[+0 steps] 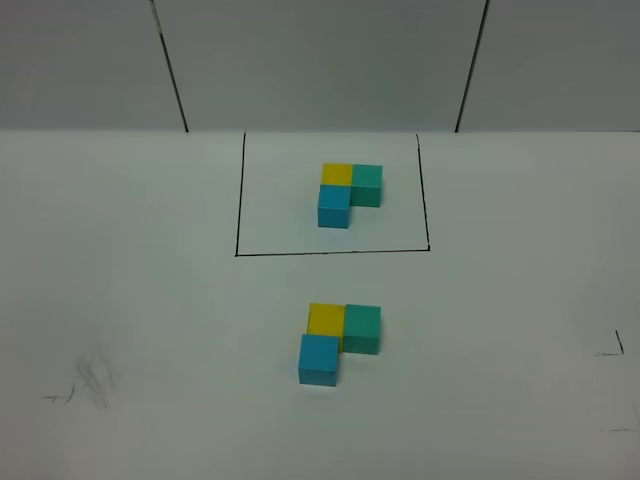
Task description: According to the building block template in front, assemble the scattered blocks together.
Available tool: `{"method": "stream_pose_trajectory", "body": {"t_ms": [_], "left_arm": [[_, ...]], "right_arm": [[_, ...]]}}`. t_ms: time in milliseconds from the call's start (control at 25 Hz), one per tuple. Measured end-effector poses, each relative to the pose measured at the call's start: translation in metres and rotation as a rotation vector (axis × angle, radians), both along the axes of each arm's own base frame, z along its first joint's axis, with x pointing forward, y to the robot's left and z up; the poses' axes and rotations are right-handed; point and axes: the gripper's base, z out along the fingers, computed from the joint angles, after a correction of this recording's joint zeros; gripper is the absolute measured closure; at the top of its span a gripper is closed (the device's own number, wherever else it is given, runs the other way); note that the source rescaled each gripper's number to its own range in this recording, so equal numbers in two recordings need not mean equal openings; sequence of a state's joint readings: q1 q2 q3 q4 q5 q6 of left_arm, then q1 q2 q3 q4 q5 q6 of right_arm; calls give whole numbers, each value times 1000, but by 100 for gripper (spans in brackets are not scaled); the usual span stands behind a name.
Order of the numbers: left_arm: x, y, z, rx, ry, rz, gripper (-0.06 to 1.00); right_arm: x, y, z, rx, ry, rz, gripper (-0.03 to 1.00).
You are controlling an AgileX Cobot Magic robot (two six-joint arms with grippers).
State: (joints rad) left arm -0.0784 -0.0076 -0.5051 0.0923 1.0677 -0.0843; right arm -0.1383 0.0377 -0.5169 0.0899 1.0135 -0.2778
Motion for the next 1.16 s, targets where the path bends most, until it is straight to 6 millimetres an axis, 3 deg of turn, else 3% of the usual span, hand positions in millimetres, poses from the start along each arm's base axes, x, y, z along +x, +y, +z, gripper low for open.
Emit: {"method": "stream_pose_trajectory", "body": {"t_ms": [400, 1160], "left_arm": [[0, 0, 0, 0, 0, 0, 43], [0, 0, 0, 1, 0, -1, 43]], "right_arm": [[-7, -1, -10, 68, 31, 24, 22], [-8, -2, -10, 75, 35, 174, 83]]}}
